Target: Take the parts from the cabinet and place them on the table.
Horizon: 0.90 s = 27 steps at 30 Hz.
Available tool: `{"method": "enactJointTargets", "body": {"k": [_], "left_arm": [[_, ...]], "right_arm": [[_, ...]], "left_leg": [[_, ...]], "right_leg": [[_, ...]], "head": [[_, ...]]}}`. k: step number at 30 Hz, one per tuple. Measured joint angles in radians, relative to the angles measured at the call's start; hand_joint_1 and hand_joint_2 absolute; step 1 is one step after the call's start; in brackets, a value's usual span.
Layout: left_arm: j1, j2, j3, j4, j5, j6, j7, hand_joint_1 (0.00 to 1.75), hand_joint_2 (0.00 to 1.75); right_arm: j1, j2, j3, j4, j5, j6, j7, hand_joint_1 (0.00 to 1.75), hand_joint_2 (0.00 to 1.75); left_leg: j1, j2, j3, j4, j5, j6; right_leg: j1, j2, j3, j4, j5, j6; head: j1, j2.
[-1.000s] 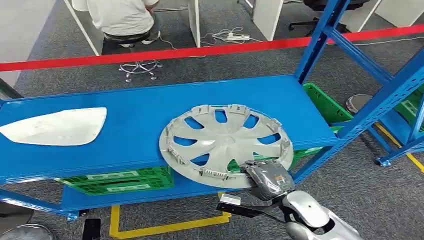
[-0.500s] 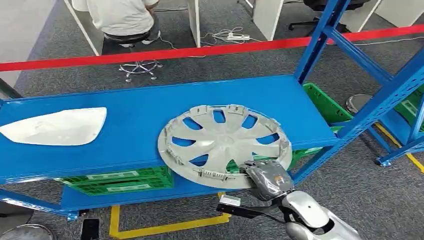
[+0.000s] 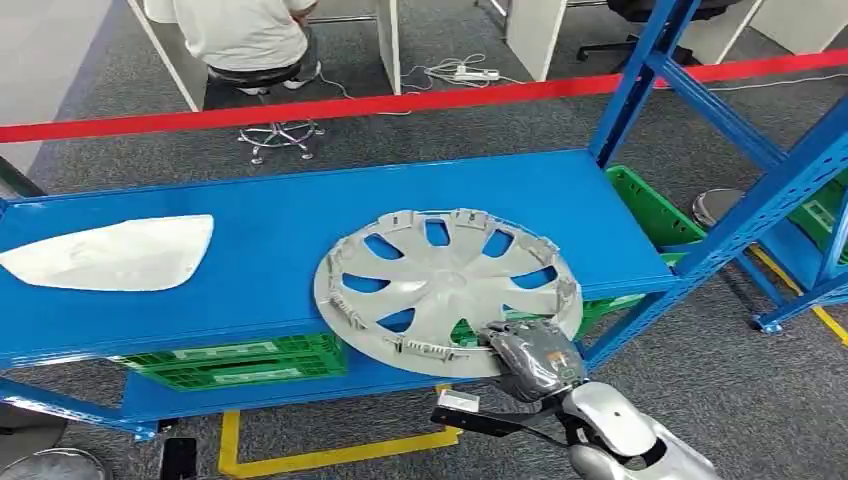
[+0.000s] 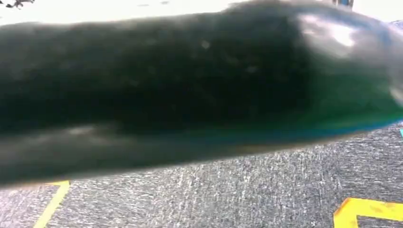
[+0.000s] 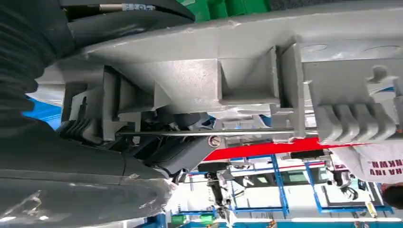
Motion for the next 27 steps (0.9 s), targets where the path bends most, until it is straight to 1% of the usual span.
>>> {"method": "enactJointTargets", "body": {"k": [8,11,14,16,24,26,27], "left_arm": [[-0.002,0.0,-0.005,0.0,0.014,0.02,-0.003,0.0,0.0],[-0.003,0.0,-0.008,0.0,0.034,0.045,-0.034,0.0,0.0],[-0.007,0.0,-0.011,0.0,0.064,0.084,-0.07,0.0,0.0],[-0.012,0.0,-0.012,0.0,0.079,0.1,-0.084,0.0,0.0],[-0.018,-0.003,-0.021,0.0,0.094,0.122,-0.072,0.0,0.0],[-0.017,-0.003,-0.022,0.001,0.097,0.123,-0.071,0.0,0.0],[-0.017,-0.003,-0.022,0.001,0.098,0.125,-0.071,0.0,0.0]], "right_arm": [[0.0,0.001,0.0,0.001,-0.011,-0.006,-0.011,1.75,1.75],[0.001,0.001,0.0,0.001,-0.011,-0.011,-0.016,1.75,1.75],[0.006,0.001,0.0,0.001,-0.011,-0.019,-0.018,1.75,1.75],[0.01,0.001,0.0,0.001,-0.009,-0.024,-0.019,1.75,1.75],[0.015,0.001,0.001,0.001,-0.013,-0.038,-0.027,1.75,1.75],[0.019,0.001,0.001,0.001,-0.046,-0.054,-0.053,1.75,1.75],[0.022,0.003,0.001,0.001,-0.082,-0.065,-0.081,1.75,1.75]], "left_leg": [[0.0,0.0,0.0,0.0,0.0,0.0],[0.0,0.0,0.0,0.0,0.0,0.0],[0.0,0.0,0.0,0.0,0.0,0.0],[0.0,0.0,0.0,0.0,0.0,0.0],[0.0,0.0,0.0,0.0,0.0,0.0],[0.0,0.0,0.0,0.0,0.0,0.0],[0.0,0.0,0.0,0.0,0.0,0.0]], "right_leg": [[0.0,0.0,0.0,0.0,0.0,0.0],[0.0,0.0,0.0,0.0,0.0,0.0],[0.0,0.0,0.0,0.0,0.0,0.0],[0.0,0.0,0.0,0.0,0.0,0.0],[0.0,0.0,0.0,0.0,0.0,0.0],[0.0,0.0,0.0,0.0,0.0,0.0],[0.0,0.0,0.0,0.0,0.0,0.0]], "head": [[0.0,0.0],[0.0,0.0],[0.0,0.0],[0.0,0.0],[0.0,0.0],[0.0,0.0],[0.0,0.0]]}}
